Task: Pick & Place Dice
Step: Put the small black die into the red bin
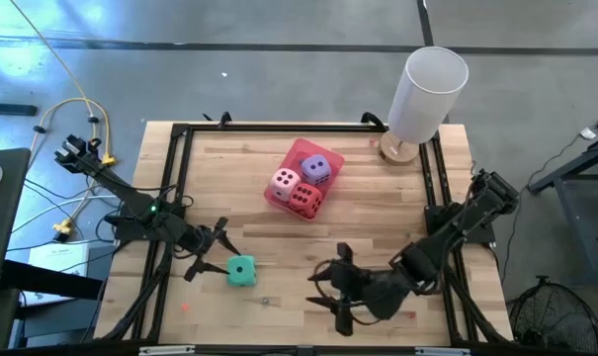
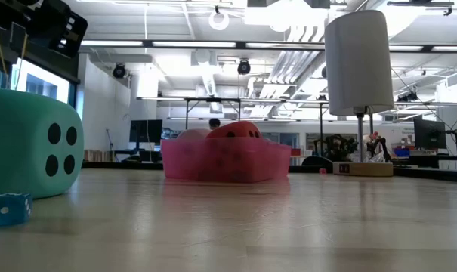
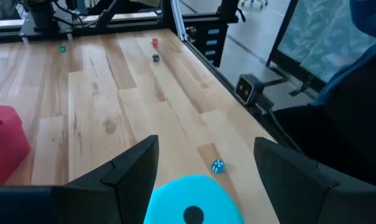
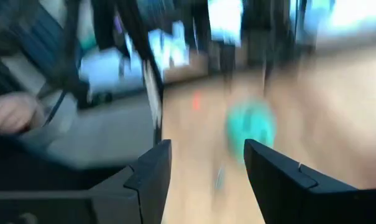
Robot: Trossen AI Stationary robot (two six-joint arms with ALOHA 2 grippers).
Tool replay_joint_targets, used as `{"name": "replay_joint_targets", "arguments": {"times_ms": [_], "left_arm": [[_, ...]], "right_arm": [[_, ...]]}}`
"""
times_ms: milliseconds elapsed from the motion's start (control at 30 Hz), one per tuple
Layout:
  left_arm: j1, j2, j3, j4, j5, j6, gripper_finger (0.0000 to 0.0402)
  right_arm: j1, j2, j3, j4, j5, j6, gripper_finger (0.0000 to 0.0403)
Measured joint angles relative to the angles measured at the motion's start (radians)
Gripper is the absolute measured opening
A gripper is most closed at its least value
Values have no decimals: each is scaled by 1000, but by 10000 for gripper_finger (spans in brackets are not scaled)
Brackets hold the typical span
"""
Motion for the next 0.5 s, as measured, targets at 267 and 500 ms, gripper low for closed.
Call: {"name": "replay_joint_targets", "arguments": {"times_ms": [267,500], "left_arm": [[0,0,0,19,-29,-18,257],[17,0,0,82,-71,69,257]], "right_arm": [[34,29,-15,-465,-426,795,167],[96,65,-79,-553,-425,1023,143]]}}
